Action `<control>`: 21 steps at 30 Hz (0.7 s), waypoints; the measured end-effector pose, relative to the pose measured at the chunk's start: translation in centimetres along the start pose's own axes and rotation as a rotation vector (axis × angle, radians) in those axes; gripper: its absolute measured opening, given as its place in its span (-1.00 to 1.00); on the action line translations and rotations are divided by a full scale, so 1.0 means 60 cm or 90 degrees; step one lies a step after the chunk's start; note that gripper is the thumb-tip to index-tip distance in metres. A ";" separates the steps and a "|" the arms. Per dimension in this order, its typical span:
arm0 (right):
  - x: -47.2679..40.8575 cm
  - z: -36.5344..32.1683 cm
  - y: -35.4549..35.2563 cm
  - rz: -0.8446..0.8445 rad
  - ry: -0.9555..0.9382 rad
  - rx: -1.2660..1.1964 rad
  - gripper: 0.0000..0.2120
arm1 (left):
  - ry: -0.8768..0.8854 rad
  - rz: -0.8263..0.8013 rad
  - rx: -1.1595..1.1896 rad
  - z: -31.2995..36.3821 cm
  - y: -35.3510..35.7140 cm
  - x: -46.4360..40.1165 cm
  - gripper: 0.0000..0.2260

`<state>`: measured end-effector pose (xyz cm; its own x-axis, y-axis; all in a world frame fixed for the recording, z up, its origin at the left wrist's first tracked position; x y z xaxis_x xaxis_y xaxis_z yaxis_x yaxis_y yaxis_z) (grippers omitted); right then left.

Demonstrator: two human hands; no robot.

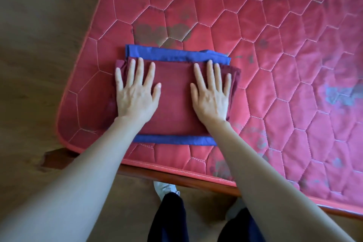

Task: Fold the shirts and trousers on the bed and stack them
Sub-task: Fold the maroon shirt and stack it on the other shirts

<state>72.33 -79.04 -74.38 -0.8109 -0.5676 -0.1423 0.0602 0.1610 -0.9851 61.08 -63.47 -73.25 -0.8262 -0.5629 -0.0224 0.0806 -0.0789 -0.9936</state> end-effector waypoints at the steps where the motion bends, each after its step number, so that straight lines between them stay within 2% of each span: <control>1: 0.006 0.028 0.002 -0.029 0.054 -0.002 -0.47 | -0.035 -0.004 0.008 -0.022 0.007 0.000 -0.48; 3: 0.020 0.071 0.008 -0.085 0.145 -0.037 -0.44 | -0.083 -0.017 0.038 -0.053 0.015 0.003 -0.47; 5: 0.027 0.082 -0.001 -0.099 0.156 -0.043 -0.41 | -0.082 -0.002 0.042 -0.062 0.008 0.003 -0.47; 8: 0.025 0.062 -0.035 -0.013 0.113 -0.040 -0.39 | -0.024 0.031 0.039 -0.053 -0.012 0.013 -0.47; 11: 0.032 0.043 -0.043 0.052 0.084 -0.044 -0.37 | 0.010 0.019 0.063 -0.049 -0.007 0.030 -0.44; 15: 0.053 0.045 0.013 -0.043 0.139 -0.076 -0.34 | -0.019 0.009 0.135 -0.062 0.021 0.028 -0.45; 21: 0.053 0.052 0.035 -0.060 0.155 -0.099 -0.34 | -0.005 0.030 0.143 -0.061 0.029 0.030 -0.49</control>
<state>71.69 -83.03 -77.17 -0.9255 -0.3788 -0.0049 -0.0968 0.2488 -0.9637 57.70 -61.64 -75.43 -0.8143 -0.5766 -0.0670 0.2423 -0.2328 -0.9418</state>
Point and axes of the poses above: each hand's wrist, its own x-axis away from the middle knuckle, its own y-axis out of the palm, z = x × y, the point moved 7 cm from there along -x, towards the middle knuckle, and after that the axes turned 10 degrees about z, right-handed, at the moved point
